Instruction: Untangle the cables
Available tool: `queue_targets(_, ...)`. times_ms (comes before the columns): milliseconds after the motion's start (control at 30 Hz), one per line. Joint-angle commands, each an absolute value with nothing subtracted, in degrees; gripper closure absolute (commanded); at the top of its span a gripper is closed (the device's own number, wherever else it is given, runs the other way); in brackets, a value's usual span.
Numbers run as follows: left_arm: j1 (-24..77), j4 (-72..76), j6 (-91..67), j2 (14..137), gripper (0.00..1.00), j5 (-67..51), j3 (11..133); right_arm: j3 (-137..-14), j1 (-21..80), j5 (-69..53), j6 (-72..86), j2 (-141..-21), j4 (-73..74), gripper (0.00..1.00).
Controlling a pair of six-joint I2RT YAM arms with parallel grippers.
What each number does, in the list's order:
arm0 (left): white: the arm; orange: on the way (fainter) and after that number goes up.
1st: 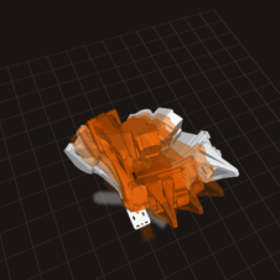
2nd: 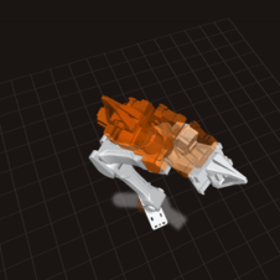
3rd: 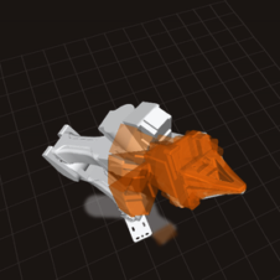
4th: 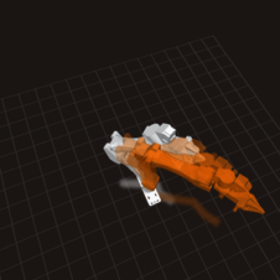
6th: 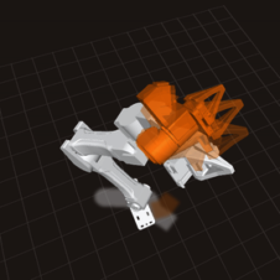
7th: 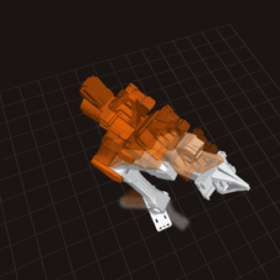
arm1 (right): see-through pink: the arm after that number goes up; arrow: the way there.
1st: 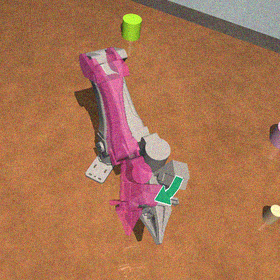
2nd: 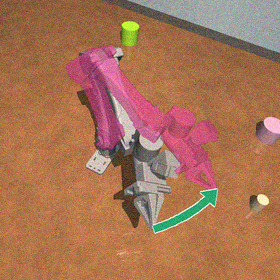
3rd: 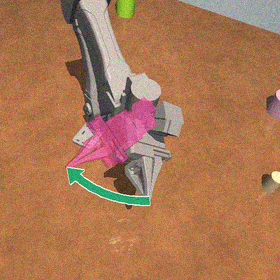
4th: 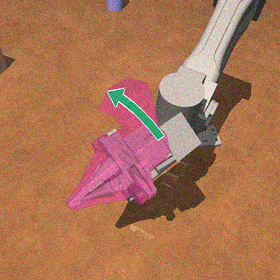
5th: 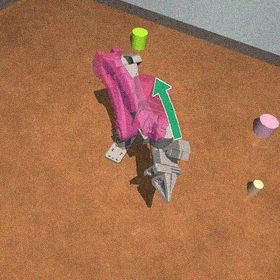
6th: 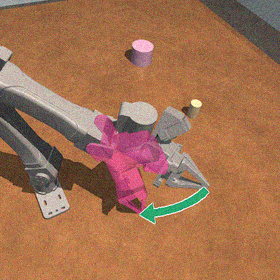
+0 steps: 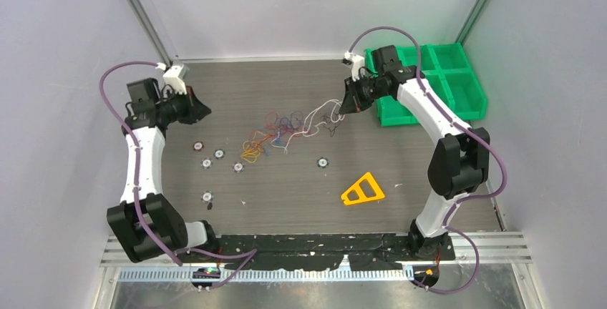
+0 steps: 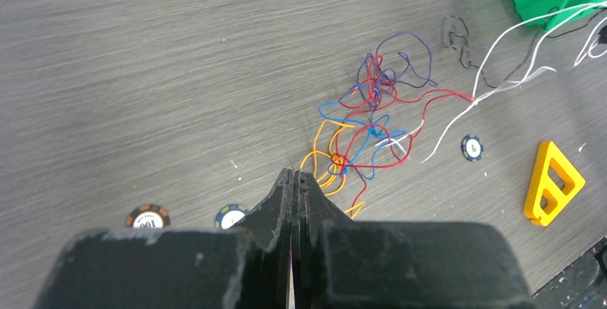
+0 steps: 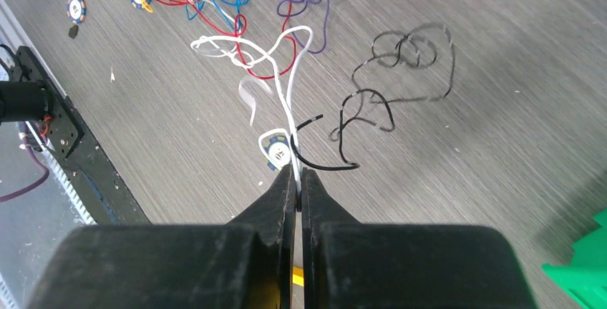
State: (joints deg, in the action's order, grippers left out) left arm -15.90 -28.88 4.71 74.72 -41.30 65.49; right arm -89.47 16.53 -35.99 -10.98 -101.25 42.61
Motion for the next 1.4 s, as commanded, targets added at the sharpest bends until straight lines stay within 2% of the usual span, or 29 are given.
queue_targets(0,-18.4,-34.6,10.6,74.5,1.0,-48.8,68.2,-93.9,15.1,-41.6,-11.6,-99.0,44.2,0.94)
queue_targets(33,-17.6,-35.4,11.2,74.4,1.0,-50.6,67.8,-94.5,16.1,-43.7,-10.9,-99.1,43.9,0.94)
queue_targets(67,-16.5,-35.1,10.8,74.1,0.94,-52.2,67.4,-94.9,16.8,-44.7,-9.6,-99.6,43.0,0.94)
queue_targets(133,-14.0,-32.7,9.0,72.9,0.61,-54.2,65.5,-97.0,19.5,-46.7,-7.8,-100.5,42.0,0.95)
queue_targets(167,-12.7,-30.9,7.9,72.0,0.52,-54.3,64.0,-99.2,21.8,-47.2,-7.3,-100.9,41.8,0.95)
queue_targets(233,-9.9,-25.4,4.1,70.4,0.41,-53.2,61.6,-103.1,25.2,-45.2,-5.8,-102.8,41.5,0.95)
queue_targets(267,-9.0,-23.5,2.7,69.7,0.38,-52.7,60.9,-104.3,26.5,-43.5,-5.3,-103.5,41.6,0.92)
queue_targets(300,-8.1,-22.6,1.8,69.7,0.35,-51.8,60.5,-106.8,28.8,-39.4,-5.4,-105.1,42.0,0.71)
queue_targets(333,-7.6,-22.3,1.2,70.0,0.32,-50.9,60.6,-107.8,29.8,-37.0,-6.7,-106.1,43.4,0.55)
queue_targets(367,-7.3,-22.2,0.6,70.5,0.3,-50.2,60.8,-109.3,31.3,-33.0,-7.4,-108.2,44.3,0.33)
queue_targets(433,-7.3,-23.2,0.4,71.7,0.25,-49.3,61.5,-111.0,31.3,-30.6,-9.3,-111.0,49.5,0.21)
queue_targets(533,-7.3,-24.2,1.4,72.1,0.22,-48.9,60.8,-108.5,29.4,-31.7,-11.0,-111.4,51.1,0.15)
queue_targets(700,-6.9,-22.7,1.5,72.6,0.22,-49.5,57.8,-95.8,26.5,-29.7,-12.8,-107.3,45.5,0.1)
queue_targets(900,-6.0,-21.8,0.6,73.4,0.23,-49.4,57.0,-92.5,27.1,-27.7,-11.5,-112.4,42.8,0.1)
queue_targets(1033,-5.5,-21.6,0.7,73.1,0.23,-48.8,56.1,-94.5,28.4,-27.8,-10.0,-117.2,40.2,0.1)
queue_targets(1200,-5.3,-21.6,0.4,73.0,0.23,-48.3,56.0,-98.1,31.4,-29.0,-9.1,-123.5,40.0,0.19)
queue_targets(1267,-5.3,-21.5,0.4,72.6,0.23,-47.9,56.1,-98.5,31.7,-30.3,-9.5,-124.8,41.4,0.35)
queue_targets(1300,-5.2,-21.5,0.4,72.4,0.23,-47.9,56.1,-98.4,31.8,-31.1,-10.0,-124.9,42.6,0.6)
queue_targets(1333,-5.2,-21.5,0.4,72.1,0.23,-47.7,56.2,-97.9,31.8,-31.5,-10.9,-124.1,44.2,0.72)
queue_targets(1367,-5.2,-21.4,0.4,71.8,0.23,-47.6,56.3,-97.5,31.8,-32.3,-11.4,-123.2,44.9,0.88)
